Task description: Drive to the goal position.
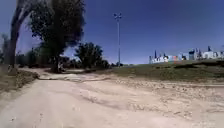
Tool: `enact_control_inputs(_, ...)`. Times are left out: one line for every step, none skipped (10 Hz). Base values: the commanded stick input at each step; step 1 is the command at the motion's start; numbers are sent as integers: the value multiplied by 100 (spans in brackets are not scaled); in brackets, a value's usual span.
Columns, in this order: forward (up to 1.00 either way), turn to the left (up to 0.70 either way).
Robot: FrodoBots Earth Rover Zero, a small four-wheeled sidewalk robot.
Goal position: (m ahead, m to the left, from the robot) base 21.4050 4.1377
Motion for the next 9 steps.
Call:
enact_control_inputs(0, 85)
enact_control_inputs(0, 85)
enact_control_inputs(0, 85)
enact_control_inputs(0, 85)
enact_control_inputs(0, 85)
enact_control_inputs(0, 43)
enact_control_inputs(0, 0)
enact_control_inputs(0, 0)
enact_control_inputs(0, 0)
